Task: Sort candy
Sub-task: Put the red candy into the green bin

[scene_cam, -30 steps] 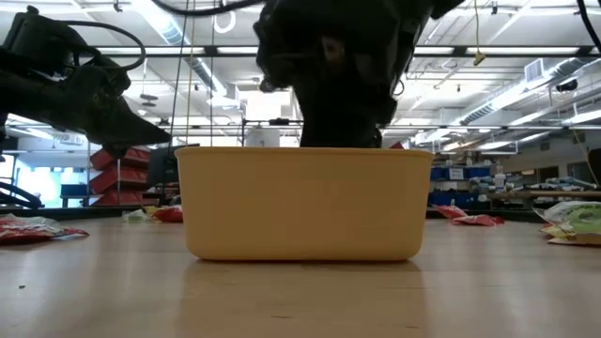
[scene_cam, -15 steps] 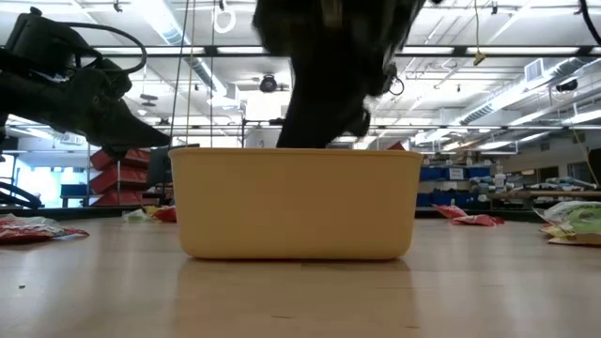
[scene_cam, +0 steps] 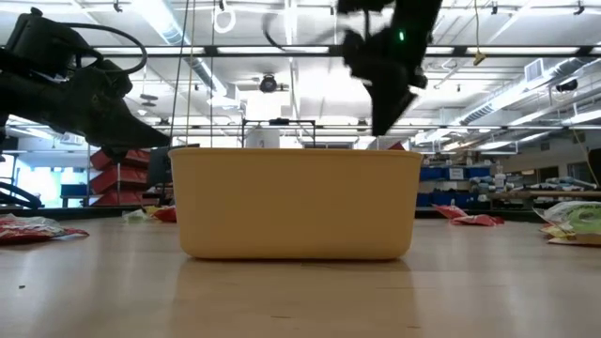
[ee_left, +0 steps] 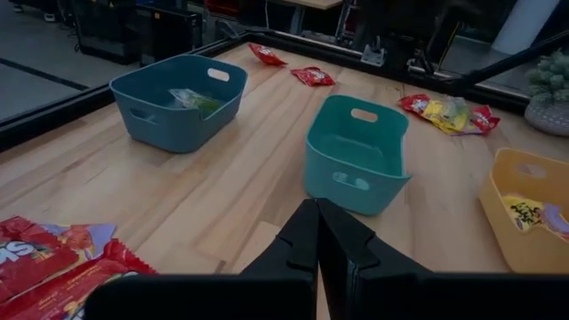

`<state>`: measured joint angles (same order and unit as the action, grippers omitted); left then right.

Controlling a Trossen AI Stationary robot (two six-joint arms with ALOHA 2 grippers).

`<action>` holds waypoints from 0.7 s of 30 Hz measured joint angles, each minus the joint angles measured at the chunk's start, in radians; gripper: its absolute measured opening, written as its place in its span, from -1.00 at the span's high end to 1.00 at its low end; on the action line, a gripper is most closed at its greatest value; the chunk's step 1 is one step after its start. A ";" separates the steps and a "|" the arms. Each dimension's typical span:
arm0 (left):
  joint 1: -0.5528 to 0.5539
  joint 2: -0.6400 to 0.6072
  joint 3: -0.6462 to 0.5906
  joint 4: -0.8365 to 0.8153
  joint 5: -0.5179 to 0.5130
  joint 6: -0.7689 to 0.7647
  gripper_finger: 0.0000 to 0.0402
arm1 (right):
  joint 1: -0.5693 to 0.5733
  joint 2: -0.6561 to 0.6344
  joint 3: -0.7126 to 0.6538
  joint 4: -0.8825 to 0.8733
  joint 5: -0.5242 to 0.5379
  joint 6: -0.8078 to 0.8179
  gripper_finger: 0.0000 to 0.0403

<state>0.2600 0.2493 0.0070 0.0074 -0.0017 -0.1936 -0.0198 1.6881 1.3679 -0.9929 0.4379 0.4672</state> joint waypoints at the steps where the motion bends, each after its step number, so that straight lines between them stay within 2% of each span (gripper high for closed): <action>1: 0.000 0.000 0.000 0.000 0.000 0.000 0.97 | -0.045 -0.018 -0.030 0.009 0.001 -0.006 0.35; 7: 0.000 0.000 0.000 0.000 0.000 0.003 0.97 | -0.297 -0.064 -0.196 0.080 0.059 -0.061 0.24; 13: 0.000 0.000 0.000 0.000 -0.008 0.004 0.97 | -0.484 -0.038 -0.282 0.233 0.061 -0.129 0.08; 21: 0.000 0.000 0.000 0.000 -0.017 0.008 0.97 | -0.605 0.011 -0.313 0.273 0.061 -0.159 -0.08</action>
<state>0.2600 0.2493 0.0071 0.0074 -0.0191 -0.1852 -0.6251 1.6991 1.0554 -0.7201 0.4991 0.3081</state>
